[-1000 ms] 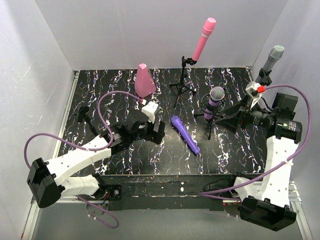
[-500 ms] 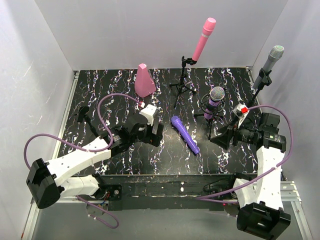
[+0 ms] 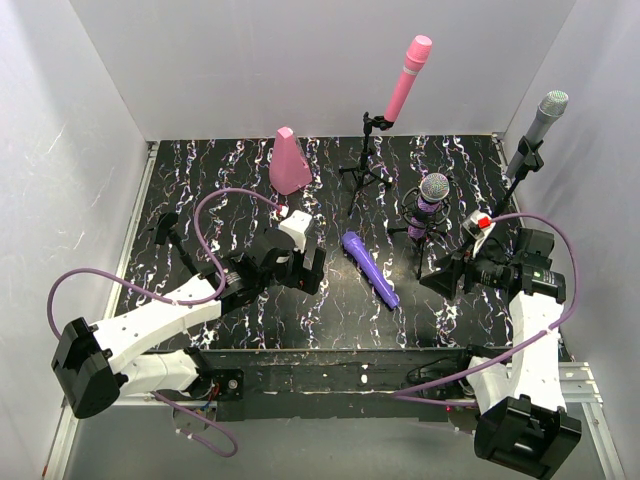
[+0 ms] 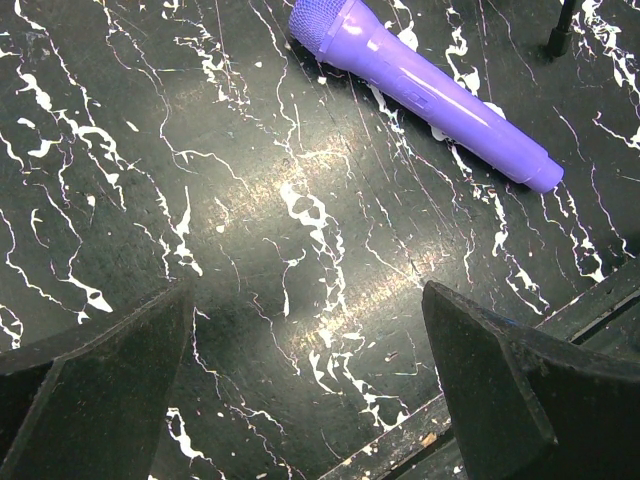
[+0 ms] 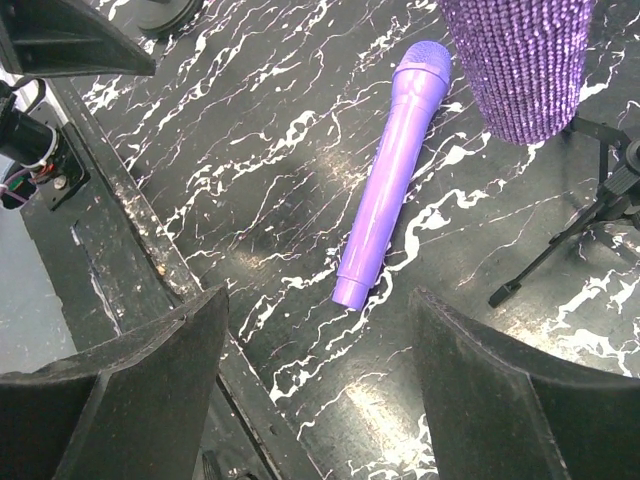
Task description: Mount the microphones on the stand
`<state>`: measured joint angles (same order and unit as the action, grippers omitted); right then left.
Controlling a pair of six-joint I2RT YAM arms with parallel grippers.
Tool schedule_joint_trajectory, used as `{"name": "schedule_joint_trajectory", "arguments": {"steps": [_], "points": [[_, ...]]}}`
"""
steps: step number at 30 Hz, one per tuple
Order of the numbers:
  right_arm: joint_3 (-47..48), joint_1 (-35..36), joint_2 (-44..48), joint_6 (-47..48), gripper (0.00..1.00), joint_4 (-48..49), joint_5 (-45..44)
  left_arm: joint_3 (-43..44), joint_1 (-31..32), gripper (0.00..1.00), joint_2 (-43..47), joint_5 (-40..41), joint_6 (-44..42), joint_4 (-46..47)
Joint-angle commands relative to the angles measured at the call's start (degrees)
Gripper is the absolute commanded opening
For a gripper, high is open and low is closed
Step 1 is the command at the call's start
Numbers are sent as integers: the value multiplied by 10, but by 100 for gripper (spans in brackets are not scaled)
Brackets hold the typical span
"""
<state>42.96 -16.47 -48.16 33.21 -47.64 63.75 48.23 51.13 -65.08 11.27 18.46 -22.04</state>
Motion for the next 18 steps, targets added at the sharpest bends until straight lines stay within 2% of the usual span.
{"name": "schedule_joint_trajectory", "arguments": {"steps": [1,8,11,14,18], "points": [[-6,1,2,-1,80,20,0,-7,-2,98,14,9,2,4],[-16,2,3,-12,79,44,-33,-9,-2,98,14,8,3,8],[-51,1,13,-48,79,124,-113,-10,-2,98,14,7,4,9],[-76,1,-3,-35,80,186,-185,-12,-2,98,14,4,4,16],[-102,2,-47,-41,83,274,-236,-14,-2,98,4,-5,5,44]]}}
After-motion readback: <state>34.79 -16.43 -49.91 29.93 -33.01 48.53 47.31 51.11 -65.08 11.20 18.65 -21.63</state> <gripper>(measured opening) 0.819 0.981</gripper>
